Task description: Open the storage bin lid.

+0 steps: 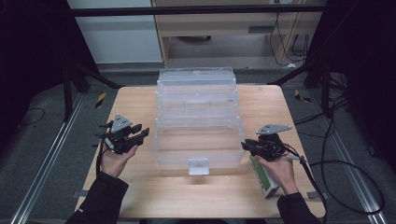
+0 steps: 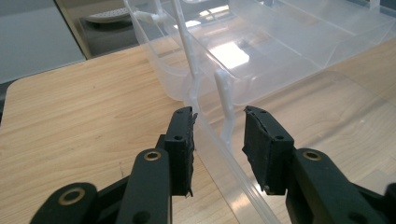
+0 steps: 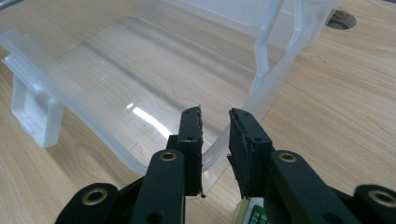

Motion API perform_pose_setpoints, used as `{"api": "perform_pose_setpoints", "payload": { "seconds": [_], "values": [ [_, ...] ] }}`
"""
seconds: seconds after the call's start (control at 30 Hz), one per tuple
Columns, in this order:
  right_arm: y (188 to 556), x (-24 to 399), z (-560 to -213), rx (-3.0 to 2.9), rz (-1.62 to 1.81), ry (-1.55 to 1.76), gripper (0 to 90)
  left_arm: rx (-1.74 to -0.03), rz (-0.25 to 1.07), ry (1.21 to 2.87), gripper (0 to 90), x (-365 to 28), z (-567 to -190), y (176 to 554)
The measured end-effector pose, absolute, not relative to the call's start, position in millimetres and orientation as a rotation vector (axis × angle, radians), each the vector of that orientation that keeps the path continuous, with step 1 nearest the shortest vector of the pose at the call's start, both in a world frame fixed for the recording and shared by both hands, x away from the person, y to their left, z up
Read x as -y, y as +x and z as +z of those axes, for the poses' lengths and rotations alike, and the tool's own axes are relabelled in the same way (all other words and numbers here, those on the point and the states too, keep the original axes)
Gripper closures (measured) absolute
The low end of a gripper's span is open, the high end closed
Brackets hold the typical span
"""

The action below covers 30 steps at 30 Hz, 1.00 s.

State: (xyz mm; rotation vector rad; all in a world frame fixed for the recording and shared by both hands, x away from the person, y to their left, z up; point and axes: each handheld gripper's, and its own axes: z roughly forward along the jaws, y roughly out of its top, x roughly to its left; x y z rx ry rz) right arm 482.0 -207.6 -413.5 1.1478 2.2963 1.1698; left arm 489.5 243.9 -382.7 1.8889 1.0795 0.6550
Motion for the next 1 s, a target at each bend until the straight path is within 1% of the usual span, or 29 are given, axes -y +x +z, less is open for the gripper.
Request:
{"api": "perform_pose_setpoints", "payload": {
  "seconds": [0.13, 0.43, 0.57, 0.67, 0.7, 1.0],
  "values": [
    [482, 207, -413, -2.295, 1.164, 1.149, 74.2, -1.075, 0.638, 1.941, 61.1, -237, -391, 487],
    [482, 205, -414, -2.285, 1.151, 1.142, 73.0, -1.099, 0.584, 2.005, 61.4, -233, -407, 485],
    [483, 204, -415, -2.281, 1.146, 1.15, 70.7, -1.099, 0.576, 2.049, 62.3, -227, -415, 487],
    [482, 204, -416, -2.277, 1.142, 1.152, 70.6, -1.109, 0.57, 2.059, 63.6, -225, -420, 489],
    [483, 203, -416, -2.275, 1.14, 1.153, 70.3, -1.113, 0.566, 2.057, 61.9, -225, -421, 489],
    [483, 200, -417, -2.27, 1.11, 1.156, 67.8, -1.128, 0.572, 2.058, 61.6, -223, -423, 491]
  ]
}}
